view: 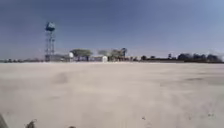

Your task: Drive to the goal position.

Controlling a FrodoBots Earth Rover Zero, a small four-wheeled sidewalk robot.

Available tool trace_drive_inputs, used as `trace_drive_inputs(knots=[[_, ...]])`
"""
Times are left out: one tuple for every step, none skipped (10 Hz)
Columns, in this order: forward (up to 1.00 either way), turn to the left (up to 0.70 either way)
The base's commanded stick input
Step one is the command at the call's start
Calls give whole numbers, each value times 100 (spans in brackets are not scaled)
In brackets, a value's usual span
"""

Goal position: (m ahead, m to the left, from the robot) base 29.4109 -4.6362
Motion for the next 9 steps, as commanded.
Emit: trace_drive_inputs(knots=[[85,0],[85,0],[85,0],[85,0],[85,0],[85,0],[85,0],[85,15],[85,27]])
